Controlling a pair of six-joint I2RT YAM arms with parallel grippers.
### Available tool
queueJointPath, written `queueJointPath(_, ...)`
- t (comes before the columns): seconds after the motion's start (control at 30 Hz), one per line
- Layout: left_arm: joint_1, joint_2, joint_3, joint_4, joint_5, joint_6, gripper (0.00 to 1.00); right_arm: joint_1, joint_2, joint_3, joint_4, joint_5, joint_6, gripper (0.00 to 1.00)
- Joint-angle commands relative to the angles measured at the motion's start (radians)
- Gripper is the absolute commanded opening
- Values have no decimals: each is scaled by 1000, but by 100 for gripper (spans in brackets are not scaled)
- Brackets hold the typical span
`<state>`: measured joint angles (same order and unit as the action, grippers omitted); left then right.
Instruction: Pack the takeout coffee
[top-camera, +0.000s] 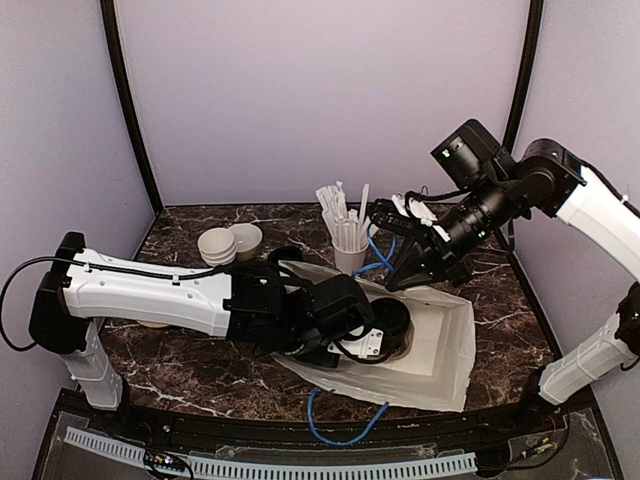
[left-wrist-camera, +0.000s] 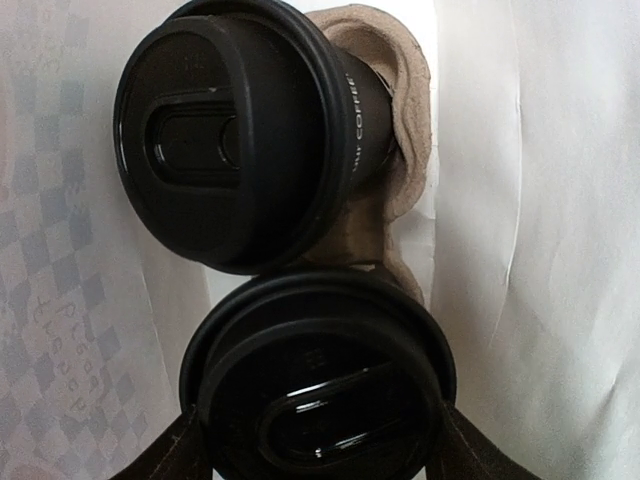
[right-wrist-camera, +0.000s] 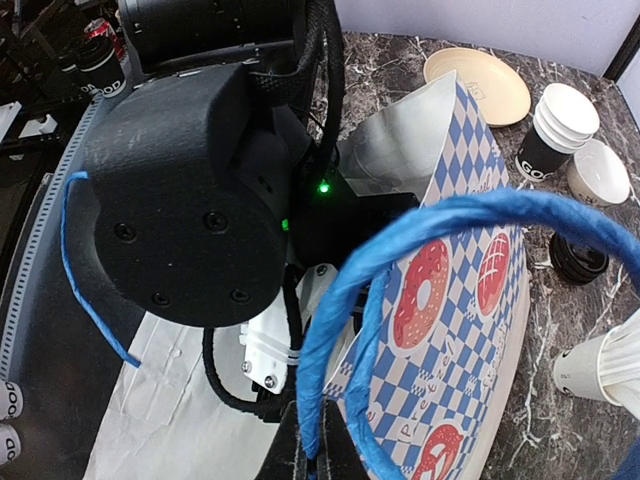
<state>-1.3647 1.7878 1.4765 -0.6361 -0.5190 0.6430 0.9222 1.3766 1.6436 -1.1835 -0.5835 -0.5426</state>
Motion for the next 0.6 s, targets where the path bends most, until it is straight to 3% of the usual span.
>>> queueJointPath(0.0,19,-23,-13,-34,78,-109,57,10,-5,47,-8,-48,-19,0)
queueJointPath(0.1,19,-27,-14,-57,99,-151,57,10,-2,61,-13,-33,-23,0)
queueJointPath(0.37,29,-42,-3,-62,206,-226,57,10,16,125,-53,29,-70,34)
queueJointPath(0.57,58,-34,20,-79,233,-238,57,11,48,251,-111,85,-108,50)
